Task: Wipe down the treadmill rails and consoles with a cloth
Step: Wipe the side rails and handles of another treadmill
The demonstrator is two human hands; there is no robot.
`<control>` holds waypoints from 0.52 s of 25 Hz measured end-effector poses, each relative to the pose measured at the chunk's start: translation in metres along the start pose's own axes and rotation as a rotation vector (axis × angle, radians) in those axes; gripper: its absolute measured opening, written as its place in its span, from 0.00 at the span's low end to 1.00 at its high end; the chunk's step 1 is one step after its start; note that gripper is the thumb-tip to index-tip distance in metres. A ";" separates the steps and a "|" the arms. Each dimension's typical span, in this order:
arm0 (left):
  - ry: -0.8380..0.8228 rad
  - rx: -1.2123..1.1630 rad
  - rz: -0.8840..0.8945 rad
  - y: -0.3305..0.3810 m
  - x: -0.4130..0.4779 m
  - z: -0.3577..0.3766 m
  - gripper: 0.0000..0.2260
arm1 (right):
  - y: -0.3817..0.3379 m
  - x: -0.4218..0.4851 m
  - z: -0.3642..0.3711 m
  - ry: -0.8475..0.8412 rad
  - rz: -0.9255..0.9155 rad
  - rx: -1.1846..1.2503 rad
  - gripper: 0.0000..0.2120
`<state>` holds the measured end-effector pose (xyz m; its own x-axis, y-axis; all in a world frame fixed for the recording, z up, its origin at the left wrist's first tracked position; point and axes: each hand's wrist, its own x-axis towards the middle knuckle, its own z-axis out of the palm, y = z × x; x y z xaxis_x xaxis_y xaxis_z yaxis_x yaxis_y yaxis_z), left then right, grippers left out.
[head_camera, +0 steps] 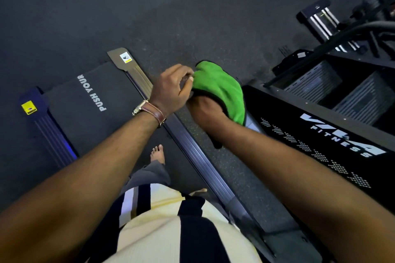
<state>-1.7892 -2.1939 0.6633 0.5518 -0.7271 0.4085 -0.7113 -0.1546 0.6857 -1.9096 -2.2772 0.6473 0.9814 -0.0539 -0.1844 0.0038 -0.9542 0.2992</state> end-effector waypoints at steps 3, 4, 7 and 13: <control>-0.020 -0.006 0.006 0.004 0.002 0.000 0.06 | 0.034 -0.014 -0.029 0.276 0.472 0.281 0.17; -0.033 -0.003 0.003 0.007 0.004 0.003 0.07 | 0.041 -0.025 -0.039 0.160 0.604 0.461 0.26; -0.097 -0.026 0.033 0.019 0.010 0.020 0.08 | 0.041 -0.070 -0.041 0.006 0.671 0.514 0.38; -0.138 -0.071 0.017 0.027 0.017 0.039 0.10 | 0.015 -0.148 -0.027 -0.129 0.829 0.258 0.39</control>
<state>-1.8163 -2.2363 0.6649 0.4714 -0.8151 0.3366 -0.6846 -0.0976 0.7224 -2.0491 -2.2751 0.7045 0.6197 -0.7770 -0.1104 -0.7595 -0.6292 0.1652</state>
